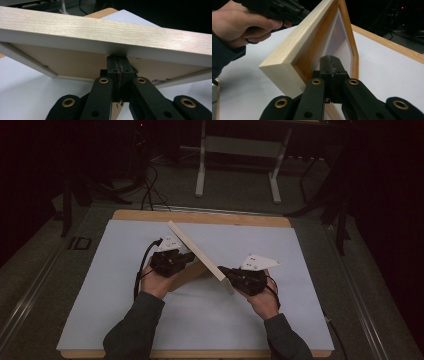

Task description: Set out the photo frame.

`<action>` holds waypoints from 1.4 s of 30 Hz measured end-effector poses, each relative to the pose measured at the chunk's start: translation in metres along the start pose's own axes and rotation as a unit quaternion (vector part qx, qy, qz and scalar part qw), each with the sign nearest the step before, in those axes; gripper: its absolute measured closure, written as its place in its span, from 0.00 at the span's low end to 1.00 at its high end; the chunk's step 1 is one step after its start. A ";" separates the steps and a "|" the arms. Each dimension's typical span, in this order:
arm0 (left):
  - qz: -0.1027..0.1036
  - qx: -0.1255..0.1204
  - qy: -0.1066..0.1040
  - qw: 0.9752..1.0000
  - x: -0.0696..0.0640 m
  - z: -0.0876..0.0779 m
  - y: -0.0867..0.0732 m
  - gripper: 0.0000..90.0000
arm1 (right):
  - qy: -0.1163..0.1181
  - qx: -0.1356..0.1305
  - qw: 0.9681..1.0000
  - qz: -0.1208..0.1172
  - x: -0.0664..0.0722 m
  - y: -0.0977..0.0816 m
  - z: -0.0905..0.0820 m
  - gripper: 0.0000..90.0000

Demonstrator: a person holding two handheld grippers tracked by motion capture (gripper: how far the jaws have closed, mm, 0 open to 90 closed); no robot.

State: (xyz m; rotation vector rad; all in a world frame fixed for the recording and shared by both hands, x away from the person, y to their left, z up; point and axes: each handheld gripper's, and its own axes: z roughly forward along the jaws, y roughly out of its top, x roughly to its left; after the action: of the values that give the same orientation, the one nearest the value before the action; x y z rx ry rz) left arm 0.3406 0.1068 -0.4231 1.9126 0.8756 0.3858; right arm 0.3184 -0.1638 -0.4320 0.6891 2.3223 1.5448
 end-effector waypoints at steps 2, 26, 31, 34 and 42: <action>0.000 0.001 -0.001 1.000 0.000 0.001 0.000 1.00 | 0.002 0.000 1.000 -0.003 0.001 0.001 0.000 1.00; 0.000 0.002 -0.005 1.000 0.003 0.007 0.003 1.00 | 0.016 0.000 1.000 -0.012 0.008 0.005 0.006 1.00; -0.002 0.001 -0.008 1.000 0.004 0.007 0.003 1.00 | 0.018 0.000 1.000 -0.013 0.009 0.006 0.007 1.00; -0.003 0.001 -0.009 1.000 0.005 0.008 0.003 1.00 | 0.019 0.000 1.000 -0.013 0.010 0.006 0.007 1.00; -0.005 0.000 -0.013 1.000 0.006 0.009 0.004 1.00 | 0.020 0.001 1.000 -0.013 0.011 0.007 0.008 1.00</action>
State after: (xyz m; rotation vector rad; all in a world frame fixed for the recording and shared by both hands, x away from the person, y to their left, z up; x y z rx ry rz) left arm 0.3516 0.1048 -0.4248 1.9090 0.8683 0.3550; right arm 0.3148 -0.1497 -0.4286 0.6321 2.3518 1.5599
